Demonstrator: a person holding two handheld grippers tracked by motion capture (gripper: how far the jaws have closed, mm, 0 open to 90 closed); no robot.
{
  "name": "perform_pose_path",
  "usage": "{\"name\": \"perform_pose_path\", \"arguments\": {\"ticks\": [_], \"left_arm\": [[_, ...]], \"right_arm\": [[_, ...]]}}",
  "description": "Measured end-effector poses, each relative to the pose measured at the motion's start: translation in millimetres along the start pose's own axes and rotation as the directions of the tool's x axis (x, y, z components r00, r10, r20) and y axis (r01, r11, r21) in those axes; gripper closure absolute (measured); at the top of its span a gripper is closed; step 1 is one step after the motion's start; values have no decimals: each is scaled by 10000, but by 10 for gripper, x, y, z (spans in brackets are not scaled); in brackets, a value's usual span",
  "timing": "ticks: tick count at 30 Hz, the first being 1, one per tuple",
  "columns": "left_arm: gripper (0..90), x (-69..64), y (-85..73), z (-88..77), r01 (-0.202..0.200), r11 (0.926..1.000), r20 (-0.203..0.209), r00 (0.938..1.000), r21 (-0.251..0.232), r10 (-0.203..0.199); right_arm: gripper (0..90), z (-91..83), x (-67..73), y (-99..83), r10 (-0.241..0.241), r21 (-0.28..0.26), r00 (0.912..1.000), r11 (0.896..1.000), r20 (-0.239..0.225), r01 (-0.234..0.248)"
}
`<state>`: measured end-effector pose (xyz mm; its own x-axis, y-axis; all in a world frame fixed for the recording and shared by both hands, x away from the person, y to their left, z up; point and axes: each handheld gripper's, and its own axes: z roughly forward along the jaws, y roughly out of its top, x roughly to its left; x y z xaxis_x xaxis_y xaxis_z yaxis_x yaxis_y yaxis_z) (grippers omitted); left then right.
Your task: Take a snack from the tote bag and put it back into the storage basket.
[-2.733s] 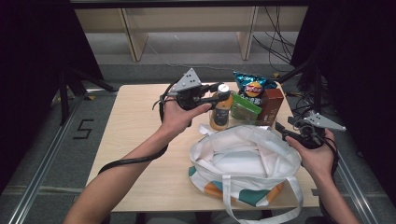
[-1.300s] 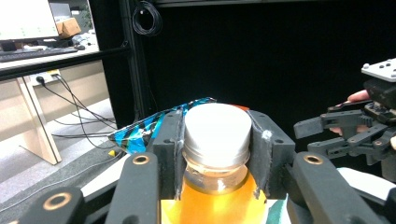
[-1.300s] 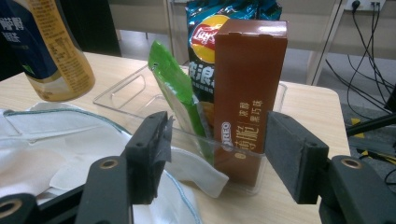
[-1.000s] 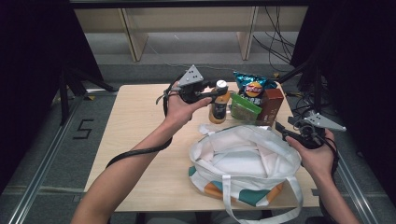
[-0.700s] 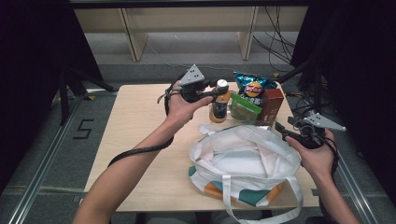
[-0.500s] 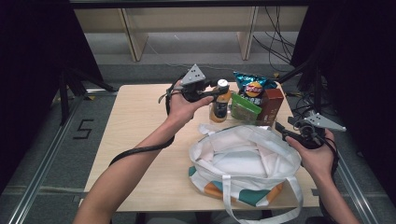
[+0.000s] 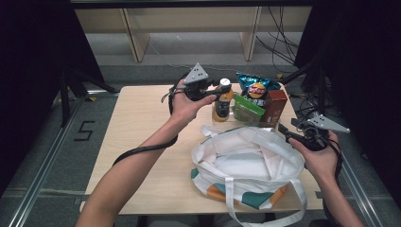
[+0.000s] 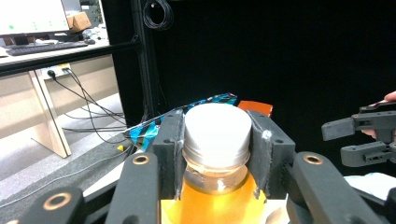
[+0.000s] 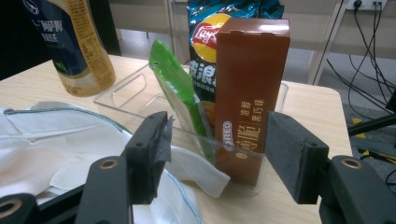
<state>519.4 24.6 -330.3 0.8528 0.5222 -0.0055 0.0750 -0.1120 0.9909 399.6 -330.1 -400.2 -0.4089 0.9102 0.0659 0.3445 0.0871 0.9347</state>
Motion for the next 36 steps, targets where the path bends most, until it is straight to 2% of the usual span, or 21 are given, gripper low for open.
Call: {"name": "perform_pose_path", "arguments": {"ticks": [7, 8, 10, 19, 21, 27, 34, 35, 36], "left_arm": [[589, 20, -12, 31, 22, 10000, -75, 10000, 40, -22], [589, 24, -12, 35, 27, 10000, -80, 10000, 27, -27], [589, 32, -13, 43, 31, 10000, -57, 10000, 63, -30], [589, 69, -16, 67, 16, 9999, -189, 9998, 132, -13], [589, 80, -22, 77, -3, 9999, -210, 9998, 112, 5], [589, 103, -44, 109, -25, 10000, -234, 9997, 89, 27], [589, 127, -58, 137, 13, 9999, -282, 9996, 114, -10], [589, 128, -59, 141, 55, 9999, -278, 9996, 102, -52], [589, 130, -59, 146, 82, 9999, -231, 9997, 133, -79]], "right_arm": [[414, 2, 2, 1, -59, -26, 10000, 10000, -54, 59], [414, 9, -19, 5, -264, -64, 9996, 9996, -89, 264], [414, 8, -18, 6, -292, -47, 9996, 9996, -65, 292], [414, 10, -18, 4, -280, -73, 9996, 9996, -93, 280], [414, 1, 3, 1, -97, 5, 9999, 10000, -49, 97], [414, -3, 6, 2, 17, 32, 10000, 10000, -82, -17], [414, -7, 0, 1, -37, 56, 10000, 10000, 11, 37], [414, -6, -12, 2, -185, 24, 9998, 9998, -6, 185], [414, -5, -5, -1, -82, 22, 10000, 10000, -56, 83]]}}
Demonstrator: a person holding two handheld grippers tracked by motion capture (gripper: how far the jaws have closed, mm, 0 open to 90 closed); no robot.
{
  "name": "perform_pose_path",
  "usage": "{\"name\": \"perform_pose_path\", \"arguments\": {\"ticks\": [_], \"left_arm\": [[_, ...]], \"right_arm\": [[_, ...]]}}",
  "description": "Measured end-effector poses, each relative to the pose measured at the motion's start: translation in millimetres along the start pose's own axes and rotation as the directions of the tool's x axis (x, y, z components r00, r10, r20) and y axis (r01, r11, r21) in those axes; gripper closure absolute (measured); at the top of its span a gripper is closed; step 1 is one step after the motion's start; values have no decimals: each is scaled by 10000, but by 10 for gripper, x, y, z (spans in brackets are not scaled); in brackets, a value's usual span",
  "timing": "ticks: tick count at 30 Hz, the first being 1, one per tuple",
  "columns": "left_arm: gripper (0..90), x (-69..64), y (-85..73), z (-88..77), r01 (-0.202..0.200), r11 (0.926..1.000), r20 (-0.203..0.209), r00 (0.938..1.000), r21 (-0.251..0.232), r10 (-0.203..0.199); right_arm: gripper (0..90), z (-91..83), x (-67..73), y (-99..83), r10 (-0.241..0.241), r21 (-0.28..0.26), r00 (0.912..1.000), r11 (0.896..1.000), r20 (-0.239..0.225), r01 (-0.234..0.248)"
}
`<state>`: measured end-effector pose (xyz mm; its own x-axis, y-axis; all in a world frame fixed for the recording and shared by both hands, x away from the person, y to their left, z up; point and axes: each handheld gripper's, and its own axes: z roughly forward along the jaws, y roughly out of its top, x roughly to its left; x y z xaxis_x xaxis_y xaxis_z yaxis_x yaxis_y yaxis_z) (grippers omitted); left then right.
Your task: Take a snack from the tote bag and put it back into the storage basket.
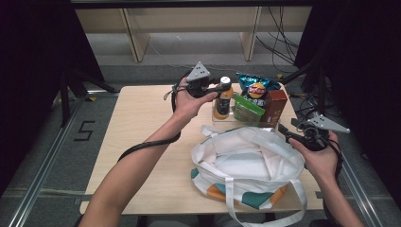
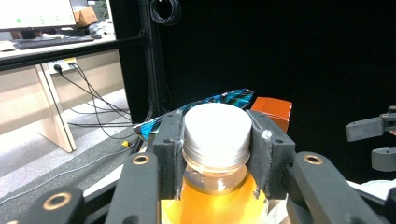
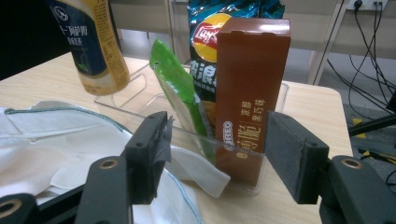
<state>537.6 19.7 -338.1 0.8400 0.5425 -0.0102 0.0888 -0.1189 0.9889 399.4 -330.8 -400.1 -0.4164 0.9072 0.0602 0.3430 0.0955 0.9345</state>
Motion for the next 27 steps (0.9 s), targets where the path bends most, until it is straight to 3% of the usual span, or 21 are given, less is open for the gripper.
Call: {"name": "perform_pose_path", "arguments": {"ticks": [27], "left_arm": [[589, 74, -61, 44, 104, 9998, -133, 9999, 165, -102]], "right_arm": [[414, 2, -2, -5, -35, 10, 10000, 10000, 23, 35]]}}
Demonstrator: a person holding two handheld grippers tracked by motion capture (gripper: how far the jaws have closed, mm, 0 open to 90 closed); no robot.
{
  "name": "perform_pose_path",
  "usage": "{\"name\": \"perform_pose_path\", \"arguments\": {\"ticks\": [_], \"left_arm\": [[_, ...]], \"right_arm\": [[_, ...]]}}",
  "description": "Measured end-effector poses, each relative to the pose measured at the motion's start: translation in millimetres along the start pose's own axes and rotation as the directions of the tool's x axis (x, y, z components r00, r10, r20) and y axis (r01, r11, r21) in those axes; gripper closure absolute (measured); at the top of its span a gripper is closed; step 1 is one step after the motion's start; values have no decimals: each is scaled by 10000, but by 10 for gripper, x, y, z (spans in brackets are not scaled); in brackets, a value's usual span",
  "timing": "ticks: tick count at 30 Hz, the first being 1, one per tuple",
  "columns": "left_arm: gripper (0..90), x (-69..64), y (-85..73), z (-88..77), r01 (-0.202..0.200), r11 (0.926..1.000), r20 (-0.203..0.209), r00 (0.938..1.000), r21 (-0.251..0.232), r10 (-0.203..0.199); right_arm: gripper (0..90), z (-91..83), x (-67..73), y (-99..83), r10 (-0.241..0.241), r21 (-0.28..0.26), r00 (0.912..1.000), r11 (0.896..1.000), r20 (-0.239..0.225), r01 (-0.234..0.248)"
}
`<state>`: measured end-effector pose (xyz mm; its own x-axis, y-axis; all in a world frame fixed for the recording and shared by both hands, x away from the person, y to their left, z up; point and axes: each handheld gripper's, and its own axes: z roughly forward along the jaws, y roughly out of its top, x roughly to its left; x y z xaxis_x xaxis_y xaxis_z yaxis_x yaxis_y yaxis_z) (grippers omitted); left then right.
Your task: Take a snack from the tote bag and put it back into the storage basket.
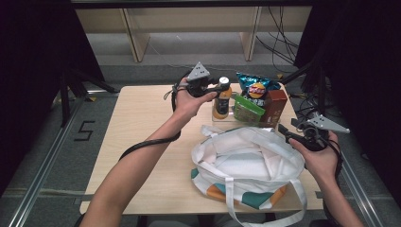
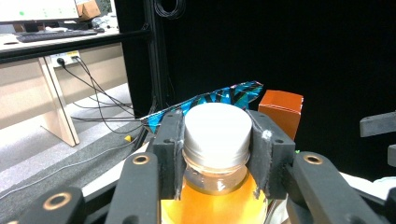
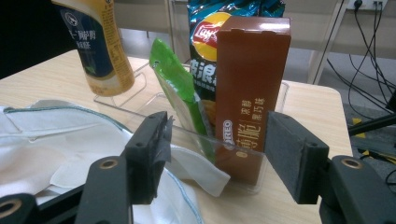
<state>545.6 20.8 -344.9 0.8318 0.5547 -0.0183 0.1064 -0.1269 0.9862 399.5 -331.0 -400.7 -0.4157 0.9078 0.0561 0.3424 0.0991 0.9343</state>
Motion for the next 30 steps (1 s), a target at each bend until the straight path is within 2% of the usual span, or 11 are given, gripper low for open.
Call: {"name": "perform_pose_path", "arguments": {"ticks": [1, 2, 3, 11, 13, 14, 18, 19, 20, 29, 30], "left_arm": [[589, 1, -2, 1, 9, 10000, -10, 10000, -1, -9], [589, 4, -3, 2, -3, 10000, -12, 10000, 2, 3], [589, 7, -5, 4, 0, 10000, -11, 10000, 7, 0], [589, 18, -17, 18, 44, 10000, -45, 10000, 38, -44], [589, 16, -16, 23, 51, 10000, -43, 10000, 44, -51], [589, 16, -15, 25, 35, 10000, -47, 10000, 64, -35], [589, 20, -13, 33, 26, 10000, -42, 10000, 51, -26], [589, 20, -15, 36, 28, 10000, -44, 10000, 52, -27], [589, 19, -17, 39, 37, 10000, -47, 10000, 55, -37], [589, 25, -33, 61, 40, 9999, -71, 10000, 145, -39], [589, 27, -34, 62, 38, 9999, -70, 10000, 149, -37]], "right_arm": [[414, -2, 6, 1, 75, 35, 10000, 10000, -6, -75], [414, 2, -1, -2, -52, -16, 10000, 10000, 8, 52], [414, -2, 7, 2, 86, 13, 10000, 10000, -9, -86], [414, 2, -3, -3, -84, -29, 10000, 10000, 7, 84], [414, -2, 8, 2, 91, 21, 10000, 10000, 1, -91], [414, 2, -2, -2, -67, -56, 10000, 10000, 20, 67], [414, 1, -1, -3, -53, -53, 10000, 10000, 16, 53], [414, -4, 7, 0, 74, 12, 10000, 10000, -2, -74], [414, 2, -2, -4, -60, -47, 10000, 10000, 23, 60], [414, -4, 7, -1, 54, 24, 10000, 10000, -24, -54], [414, 3, -10, -2, -173, -57, 9998, 9998, -15, 173]]}}
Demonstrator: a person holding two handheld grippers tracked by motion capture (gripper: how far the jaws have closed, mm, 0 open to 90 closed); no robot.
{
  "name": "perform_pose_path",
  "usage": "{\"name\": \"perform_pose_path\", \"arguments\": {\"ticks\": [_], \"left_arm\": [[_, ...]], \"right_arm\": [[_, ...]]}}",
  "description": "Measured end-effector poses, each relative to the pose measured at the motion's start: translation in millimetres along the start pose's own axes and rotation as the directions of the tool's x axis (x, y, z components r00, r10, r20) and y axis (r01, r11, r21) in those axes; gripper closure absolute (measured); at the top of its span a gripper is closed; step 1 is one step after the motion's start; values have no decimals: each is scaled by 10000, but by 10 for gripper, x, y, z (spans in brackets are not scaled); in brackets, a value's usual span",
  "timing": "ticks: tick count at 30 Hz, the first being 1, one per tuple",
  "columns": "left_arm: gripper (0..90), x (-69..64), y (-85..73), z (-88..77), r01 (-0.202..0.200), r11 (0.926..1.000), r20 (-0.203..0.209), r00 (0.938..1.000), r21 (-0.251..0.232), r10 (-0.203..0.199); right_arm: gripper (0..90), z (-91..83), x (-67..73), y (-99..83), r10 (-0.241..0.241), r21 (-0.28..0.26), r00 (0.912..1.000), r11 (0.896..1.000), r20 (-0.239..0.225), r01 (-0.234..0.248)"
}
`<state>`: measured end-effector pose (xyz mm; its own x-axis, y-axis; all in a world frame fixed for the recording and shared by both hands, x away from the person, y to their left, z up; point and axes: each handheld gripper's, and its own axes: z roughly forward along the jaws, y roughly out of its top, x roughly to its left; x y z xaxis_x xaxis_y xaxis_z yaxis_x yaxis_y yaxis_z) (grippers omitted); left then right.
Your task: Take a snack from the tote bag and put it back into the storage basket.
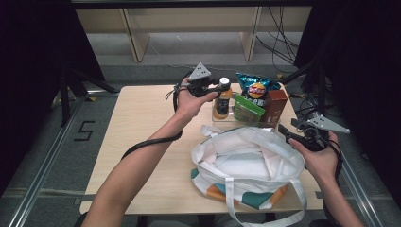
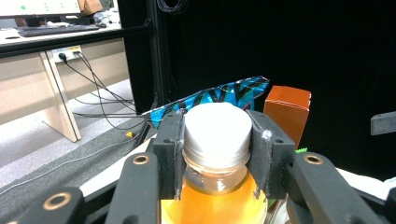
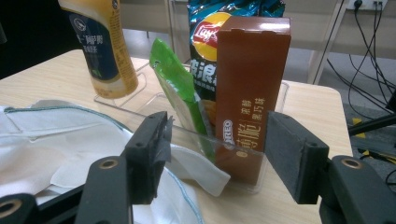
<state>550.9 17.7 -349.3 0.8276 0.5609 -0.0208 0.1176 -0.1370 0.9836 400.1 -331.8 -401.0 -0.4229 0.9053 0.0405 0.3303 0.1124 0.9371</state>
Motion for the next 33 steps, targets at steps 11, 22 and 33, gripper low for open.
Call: {"name": "perform_pose_path", "arguments": {"ticks": [11, 22, 33], "left_arm": [[589, 22, -37, 22, 51, 9999, -71, 10000, 95, -50], [589, 18, -50, 46, 36, 9999, -52, 10000, 164, -35], [589, 20, -75, 66, 45, 9996, -69, 10000, 272, -43]], "right_arm": [[414, -1, -1, -1, 1, -12, 10000, 10000, 19, -1], [414, -5, 10, -2, 112, 84, 9999, 9999, -35, -112], [414, -18, 34, -5, 418, 248, 9991, 9988, -29, -417]]}}
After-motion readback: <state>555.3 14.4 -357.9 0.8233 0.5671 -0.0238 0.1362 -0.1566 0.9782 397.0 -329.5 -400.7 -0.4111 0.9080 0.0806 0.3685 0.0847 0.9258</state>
